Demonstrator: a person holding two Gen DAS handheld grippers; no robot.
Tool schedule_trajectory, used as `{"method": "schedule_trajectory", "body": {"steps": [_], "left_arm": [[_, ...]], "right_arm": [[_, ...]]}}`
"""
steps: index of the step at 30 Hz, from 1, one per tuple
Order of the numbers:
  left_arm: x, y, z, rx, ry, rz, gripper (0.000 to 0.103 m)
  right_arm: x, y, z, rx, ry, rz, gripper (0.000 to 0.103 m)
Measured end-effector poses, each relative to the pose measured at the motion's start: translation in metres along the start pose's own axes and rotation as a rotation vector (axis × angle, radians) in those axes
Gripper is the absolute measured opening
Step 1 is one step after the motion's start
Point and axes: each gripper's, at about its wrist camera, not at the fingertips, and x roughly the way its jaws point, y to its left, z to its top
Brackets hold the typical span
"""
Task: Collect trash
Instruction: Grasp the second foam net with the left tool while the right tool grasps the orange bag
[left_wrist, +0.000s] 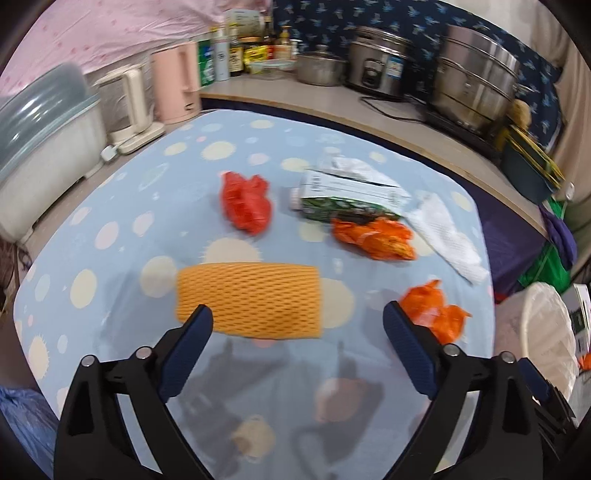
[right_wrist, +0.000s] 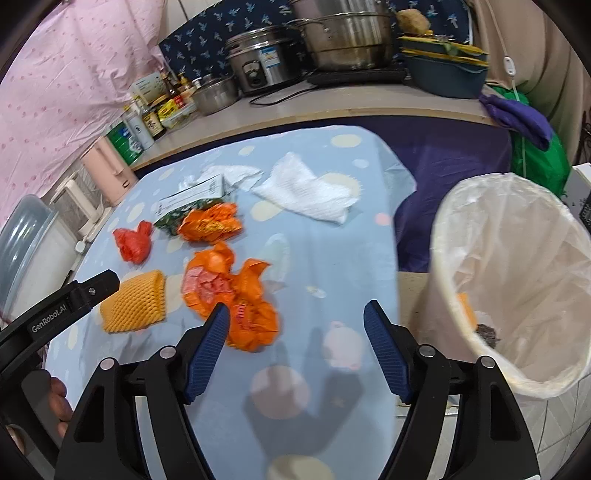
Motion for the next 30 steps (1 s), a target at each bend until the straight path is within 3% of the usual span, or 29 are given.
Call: {"method": "schedule_trajectory", "body": {"steps": [13, 30], "left_arm": [[0.041, 0.062, 0.004, -0.103, 0.058, 0.036, 0.091], [0.088, 0.076, 0.003, -0.137, 0.138, 0.01, 0.093]], "right_arm": [[0.05, 0.044, 0.002, -0.07, 0.072, 0.006, 0.076], [0.09, 0.047, 0.01, -0.079, 0.121, -0.024, 0.075]]}}
